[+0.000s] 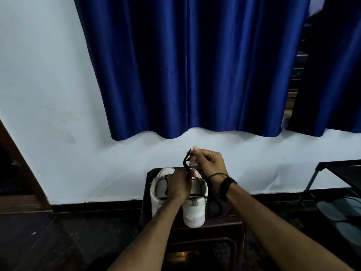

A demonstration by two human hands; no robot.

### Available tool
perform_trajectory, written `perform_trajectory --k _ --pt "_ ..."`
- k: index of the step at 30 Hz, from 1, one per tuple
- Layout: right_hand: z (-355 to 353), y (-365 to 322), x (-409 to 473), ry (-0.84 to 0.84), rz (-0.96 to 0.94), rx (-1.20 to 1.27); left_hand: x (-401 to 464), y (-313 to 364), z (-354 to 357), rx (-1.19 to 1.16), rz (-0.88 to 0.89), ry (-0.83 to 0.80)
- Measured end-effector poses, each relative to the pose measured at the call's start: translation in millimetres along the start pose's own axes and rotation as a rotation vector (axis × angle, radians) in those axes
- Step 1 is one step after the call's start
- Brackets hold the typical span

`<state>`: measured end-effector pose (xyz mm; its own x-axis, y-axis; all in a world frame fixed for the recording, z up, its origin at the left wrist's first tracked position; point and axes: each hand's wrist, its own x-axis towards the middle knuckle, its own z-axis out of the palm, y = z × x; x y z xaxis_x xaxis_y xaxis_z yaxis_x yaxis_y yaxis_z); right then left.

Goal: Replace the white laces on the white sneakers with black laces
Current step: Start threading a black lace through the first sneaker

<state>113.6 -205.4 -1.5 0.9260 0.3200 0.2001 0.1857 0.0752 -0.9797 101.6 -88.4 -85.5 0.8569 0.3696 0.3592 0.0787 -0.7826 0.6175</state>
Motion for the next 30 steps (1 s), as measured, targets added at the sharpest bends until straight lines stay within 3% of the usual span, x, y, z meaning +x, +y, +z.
perform_trajectory --k 1,3,5,7,13,19,25,28,30 --pt "-6 15 -1 0.068 0.006 -0.149 1 -3 1 -0.039 -0.029 -0.007" --pt "-19 47 -8 0.148 0.000 -0.676 3 -3 0 -0.112 -0.085 -0.010" --pt "-22 71 -20 0.089 0.066 -0.955 4 3 -6 -0.170 -0.124 -0.028" --pt "-20 79 -27 0.057 0.135 -0.953 6 9 -8 -0.188 -0.156 -0.058" --pt "-8 77 -21 0.169 0.271 -0.938 9 21 -26 -0.133 -0.115 -0.123" --pt "-4 74 -23 0.198 0.304 -0.881 25 50 -69 -0.188 -0.032 -0.027" --pt "-20 80 -29 0.171 0.339 -0.732 35 48 -90 -0.255 -0.132 0.066" --pt "-28 75 -39 0.101 0.353 -0.678 30 42 -87 -0.259 -0.179 0.045" --pt "-37 63 -37 -0.035 0.346 -0.791 27 38 -84 -0.264 -0.189 0.052"
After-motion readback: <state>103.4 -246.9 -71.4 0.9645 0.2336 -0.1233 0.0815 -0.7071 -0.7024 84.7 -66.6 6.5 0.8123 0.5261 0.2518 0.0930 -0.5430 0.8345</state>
